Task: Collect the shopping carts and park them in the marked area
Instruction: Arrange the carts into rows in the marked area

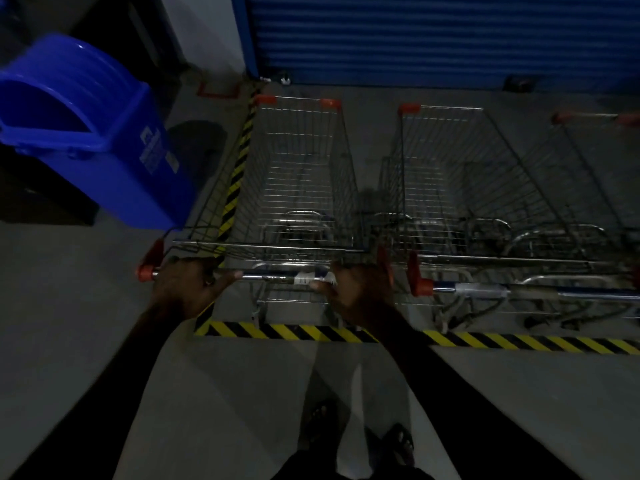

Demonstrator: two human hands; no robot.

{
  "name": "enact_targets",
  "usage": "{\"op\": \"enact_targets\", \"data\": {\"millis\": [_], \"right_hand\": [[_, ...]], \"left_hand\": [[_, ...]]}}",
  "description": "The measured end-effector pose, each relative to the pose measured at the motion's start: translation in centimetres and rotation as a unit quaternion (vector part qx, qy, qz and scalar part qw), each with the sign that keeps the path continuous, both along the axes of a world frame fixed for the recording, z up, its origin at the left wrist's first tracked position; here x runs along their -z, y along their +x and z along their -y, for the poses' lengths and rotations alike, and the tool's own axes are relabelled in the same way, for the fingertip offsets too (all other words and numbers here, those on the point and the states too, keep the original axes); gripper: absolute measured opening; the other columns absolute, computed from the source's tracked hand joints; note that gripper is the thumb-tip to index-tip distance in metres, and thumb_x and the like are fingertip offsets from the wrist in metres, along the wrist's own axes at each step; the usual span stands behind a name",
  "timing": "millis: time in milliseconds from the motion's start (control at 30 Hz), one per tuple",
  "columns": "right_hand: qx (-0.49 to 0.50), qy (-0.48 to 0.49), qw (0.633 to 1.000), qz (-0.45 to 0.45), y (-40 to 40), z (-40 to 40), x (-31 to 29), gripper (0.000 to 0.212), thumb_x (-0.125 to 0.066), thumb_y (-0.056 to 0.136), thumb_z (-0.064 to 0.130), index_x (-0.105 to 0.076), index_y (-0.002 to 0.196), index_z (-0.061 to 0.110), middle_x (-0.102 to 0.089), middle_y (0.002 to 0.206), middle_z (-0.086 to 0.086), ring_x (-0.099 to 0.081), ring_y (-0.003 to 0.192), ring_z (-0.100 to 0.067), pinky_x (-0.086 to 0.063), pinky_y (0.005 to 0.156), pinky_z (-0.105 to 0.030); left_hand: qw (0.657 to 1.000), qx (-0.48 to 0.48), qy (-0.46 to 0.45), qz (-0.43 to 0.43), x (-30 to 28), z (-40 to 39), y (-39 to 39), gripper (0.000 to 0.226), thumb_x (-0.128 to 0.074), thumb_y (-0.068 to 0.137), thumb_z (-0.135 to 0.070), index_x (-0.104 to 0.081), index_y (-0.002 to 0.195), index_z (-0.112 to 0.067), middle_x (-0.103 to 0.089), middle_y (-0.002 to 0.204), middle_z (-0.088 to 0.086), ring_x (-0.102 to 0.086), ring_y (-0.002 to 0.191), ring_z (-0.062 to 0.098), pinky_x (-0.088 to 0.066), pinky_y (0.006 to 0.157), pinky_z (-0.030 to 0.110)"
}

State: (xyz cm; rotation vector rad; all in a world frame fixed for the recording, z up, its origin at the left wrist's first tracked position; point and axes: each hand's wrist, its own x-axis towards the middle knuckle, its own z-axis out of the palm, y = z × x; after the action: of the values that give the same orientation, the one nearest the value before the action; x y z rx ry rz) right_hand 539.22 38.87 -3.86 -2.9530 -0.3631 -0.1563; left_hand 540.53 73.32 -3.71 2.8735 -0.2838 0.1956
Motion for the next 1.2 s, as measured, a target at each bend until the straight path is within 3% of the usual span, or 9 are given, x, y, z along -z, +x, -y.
{"op": "enact_targets", "data": {"millis": [133,267,400,500,733,867,1000,1133,1200], "right_hand": [[0.006,0.006,1.0,-0.01,-1.4,-0.3,-0.6,0.081,-0.014,0.097,0.08,-0.072,0.096,0.024,-0.071,0.071,0.001,-0.072,0.078,-0.022,-0.006,0.126,-0.064],[0.008,-0.005,1.0,-0.014,-1.2,-0.5,-0.2,0.073,-0.023,0.099,0.079,-0.073,0.1,0.026,-0.072,0.075,0.002,-0.073,0.082,-0.02,0.001,0.127,-0.061],[0.0,-0.011,1.0,-0.015,-0.3,-0.5,0.2,0.057,-0.042,0.097,0.074,-0.074,0.106,0.027,-0.071,0.069,0.001,-0.074,0.079,-0.021,-0.014,0.123,-0.068],[-0.005,-0.022,1.0,-0.012,0.0,-0.2,0.3,0.054,-0.051,0.095,0.072,-0.074,0.112,0.026,-0.074,0.077,0.0,-0.074,0.086,-0.025,-0.027,0.12,-0.057],[-0.012,-0.018,1.0,0.015,-0.2,0.0,-0.5,0.05,-0.062,0.09,0.067,-0.078,0.107,0.022,-0.077,0.077,-0.002,-0.076,0.083,-0.029,-0.042,0.109,-0.068],[-0.023,-0.028,0.999,-0.04,-0.2,0.0,-1.7,0.052,-0.05,0.098,0.069,-0.074,0.102,0.023,-0.075,0.084,-0.001,-0.072,0.092,-0.027,-0.038,0.109,-0.049],[-0.041,0.023,0.999,-0.021,-0.1,0.8,-1.1,0.043,-0.051,0.1,0.058,-0.073,0.095,0.022,-0.073,0.095,-0.002,-0.069,0.097,-0.029,-0.034,0.099,-0.041],[-0.007,0.068,0.995,0.074,-1.1,3.6,-1.7,0.033,-0.052,0.095,0.041,-0.077,0.095,0.018,-0.075,0.099,-0.004,-0.071,0.098,-0.03,-0.035,0.097,-0.039],[0.04,0.082,0.99,0.111,-2.2,6.3,-2.1,0.038,-0.048,0.097,0.041,-0.077,0.105,0.019,-0.075,0.108,-0.005,-0.07,0.103,-0.03,-0.039,0.094,-0.041]], "left_hand": [[1.0,0.012,0.001,0.016,-0.4,0.1,-0.7,0.056,-0.042,0.091,-0.078,-0.06,0.069,-0.03,-0.039,0.054,-0.018,-0.068,0.058,0.028,-0.039,0.065,0.033],[1.0,0.008,-0.004,0.001,-0.3,-0.3,-0.3,0.054,-0.04,0.092,-0.082,-0.05,0.067,-0.035,-0.043,0.055,-0.018,-0.058,0.056,0.02,-0.041,0.065,0.035],[1.0,0.009,-0.009,0.005,-0.1,-0.3,0.0,0.059,-0.039,0.093,-0.081,-0.057,0.069,-0.03,-0.046,0.057,-0.016,-0.052,0.057,0.015,-0.042,0.065,0.035],[1.0,0.005,-0.001,0.006,0.1,-0.1,0.1,0.064,-0.039,0.094,-0.081,-0.061,0.069,-0.026,-0.053,0.058,-0.011,-0.057,0.057,0.016,-0.041,0.064,0.035],[1.0,0.006,0.006,-0.003,-0.3,0.7,-0.1,0.07,-0.033,0.094,-0.084,-0.058,0.067,-0.024,-0.05,0.057,-0.012,-0.05,0.056,0.014,-0.042,0.069,0.037],[1.0,0.014,0.006,-0.005,-0.4,0.8,-0.3,0.064,-0.033,0.095,-0.082,-0.052,0.066,-0.027,-0.047,0.059,-0.013,-0.059,0.06,0.022,-0.046,0.075,0.043],[0.999,0.034,-0.003,0.002,-0.3,1.6,-0.3,0.071,-0.032,0.098,-0.082,-0.065,0.079,-0.023,-0.064,0.073,-0.004,-0.067,0.076,0.027,-0.051,0.074,0.043],[0.997,0.083,0.008,0.007,-0.8,7.5,0.1,0.071,-0.039,0.099,-0.078,-0.076,0.113,-0.019,-0.075,0.114,0.007,-0.069,0.103,0.032,-0.055,0.087,0.045],[0.989,0.141,-0.008,0.049,-1.9,12.3,0.2,0.062,-0.045,0.099,-0.071,-0.074,0.118,-0.019,-0.075,0.113,0.009,-0.068,0.103,0.035,-0.055,0.086,0.045]]}}
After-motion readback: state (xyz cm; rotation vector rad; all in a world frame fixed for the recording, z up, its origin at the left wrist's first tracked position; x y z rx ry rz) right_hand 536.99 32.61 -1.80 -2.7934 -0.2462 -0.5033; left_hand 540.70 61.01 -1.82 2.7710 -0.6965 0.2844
